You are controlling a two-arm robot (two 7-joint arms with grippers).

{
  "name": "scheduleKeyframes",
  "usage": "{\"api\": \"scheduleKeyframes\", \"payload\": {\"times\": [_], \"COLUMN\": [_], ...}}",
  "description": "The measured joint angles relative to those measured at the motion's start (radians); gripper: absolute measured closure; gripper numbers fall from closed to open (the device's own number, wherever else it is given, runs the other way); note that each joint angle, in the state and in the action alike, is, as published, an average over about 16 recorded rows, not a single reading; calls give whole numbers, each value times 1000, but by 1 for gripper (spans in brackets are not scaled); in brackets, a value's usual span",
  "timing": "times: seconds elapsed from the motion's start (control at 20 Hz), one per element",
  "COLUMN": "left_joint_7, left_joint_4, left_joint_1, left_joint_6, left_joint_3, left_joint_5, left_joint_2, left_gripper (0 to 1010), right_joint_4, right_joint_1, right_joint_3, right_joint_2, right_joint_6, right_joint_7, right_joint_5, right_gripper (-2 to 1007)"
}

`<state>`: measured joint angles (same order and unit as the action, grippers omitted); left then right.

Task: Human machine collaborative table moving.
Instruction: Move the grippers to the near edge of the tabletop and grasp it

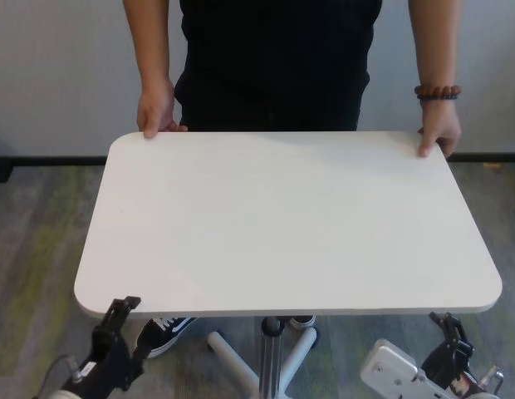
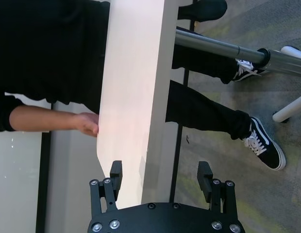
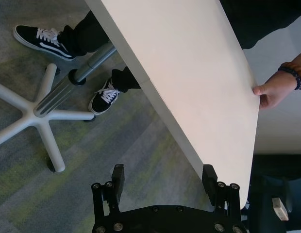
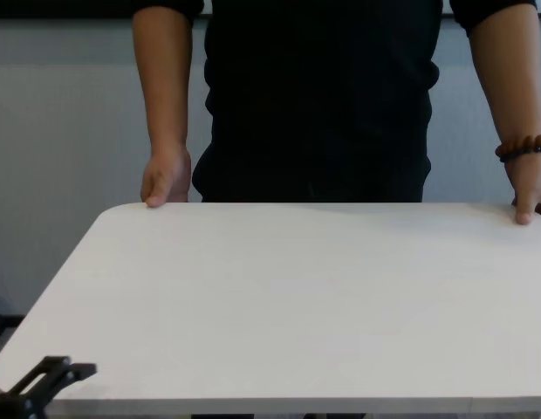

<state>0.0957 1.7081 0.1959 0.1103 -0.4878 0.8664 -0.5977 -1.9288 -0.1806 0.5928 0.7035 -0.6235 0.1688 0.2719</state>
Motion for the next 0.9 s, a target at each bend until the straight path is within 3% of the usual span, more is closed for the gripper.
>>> {"api": "scheduleKeyframes", "payload": {"times": [0.55, 0.9], "left_joint_7": [-27, -30], "left_joint_4": [-23, -58], "left_joint_1": [-41, -61], "left_joint_6": [5, -5], "left_joint_3": [-20, -13], "left_joint_5": [52, 62], "left_joint_2": [55, 87], "left_gripper": [9, 9], "right_joint_4": [2, 32], "right_joint_1": [4, 33], "right_joint_3": [0, 5], "right_joint_2": [2, 10], "right_joint_6": [2, 31], "right_joint_7": [-8, -39], "right_joint_5": [1, 17], "right_gripper": [0, 0]}}
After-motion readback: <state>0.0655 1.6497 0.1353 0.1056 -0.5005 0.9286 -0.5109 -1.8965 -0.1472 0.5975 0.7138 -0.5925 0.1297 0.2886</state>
